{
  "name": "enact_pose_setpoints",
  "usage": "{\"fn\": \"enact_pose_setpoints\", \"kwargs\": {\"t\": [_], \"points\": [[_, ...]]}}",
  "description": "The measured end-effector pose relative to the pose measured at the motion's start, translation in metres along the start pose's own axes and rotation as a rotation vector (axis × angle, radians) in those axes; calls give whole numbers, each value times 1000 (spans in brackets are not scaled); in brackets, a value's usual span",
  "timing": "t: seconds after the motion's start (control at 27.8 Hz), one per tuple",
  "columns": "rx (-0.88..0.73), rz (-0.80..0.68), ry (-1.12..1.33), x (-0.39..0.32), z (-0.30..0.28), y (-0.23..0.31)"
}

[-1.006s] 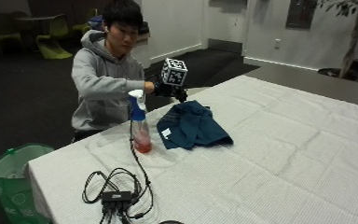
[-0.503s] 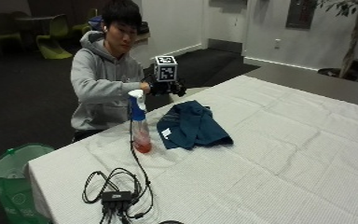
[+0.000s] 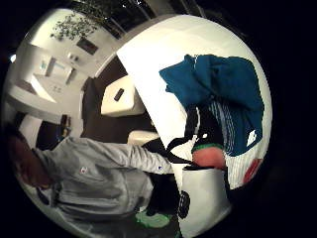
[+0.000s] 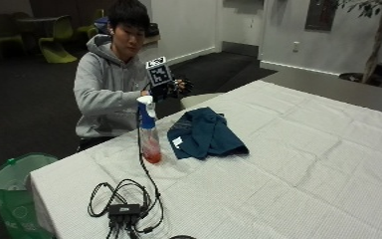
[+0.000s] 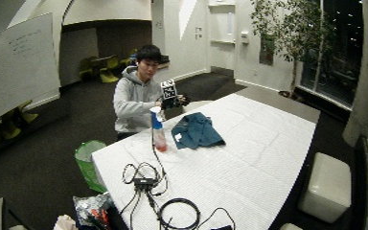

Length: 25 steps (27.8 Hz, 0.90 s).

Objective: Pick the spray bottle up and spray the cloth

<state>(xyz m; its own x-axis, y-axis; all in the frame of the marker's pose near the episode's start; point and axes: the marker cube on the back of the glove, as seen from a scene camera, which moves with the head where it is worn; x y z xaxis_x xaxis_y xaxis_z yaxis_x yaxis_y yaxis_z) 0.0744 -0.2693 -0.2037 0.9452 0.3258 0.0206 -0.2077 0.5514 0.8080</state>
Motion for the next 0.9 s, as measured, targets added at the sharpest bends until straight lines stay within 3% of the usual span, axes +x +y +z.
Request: {"fn": "enact_pose_setpoints", "kwargs": {"t": [0.25,0.68,0.9], "points": [[153,18,203,22,-11,22],[534,501,232,26,-12,80],[648,637,212,39,-11,109]]}}
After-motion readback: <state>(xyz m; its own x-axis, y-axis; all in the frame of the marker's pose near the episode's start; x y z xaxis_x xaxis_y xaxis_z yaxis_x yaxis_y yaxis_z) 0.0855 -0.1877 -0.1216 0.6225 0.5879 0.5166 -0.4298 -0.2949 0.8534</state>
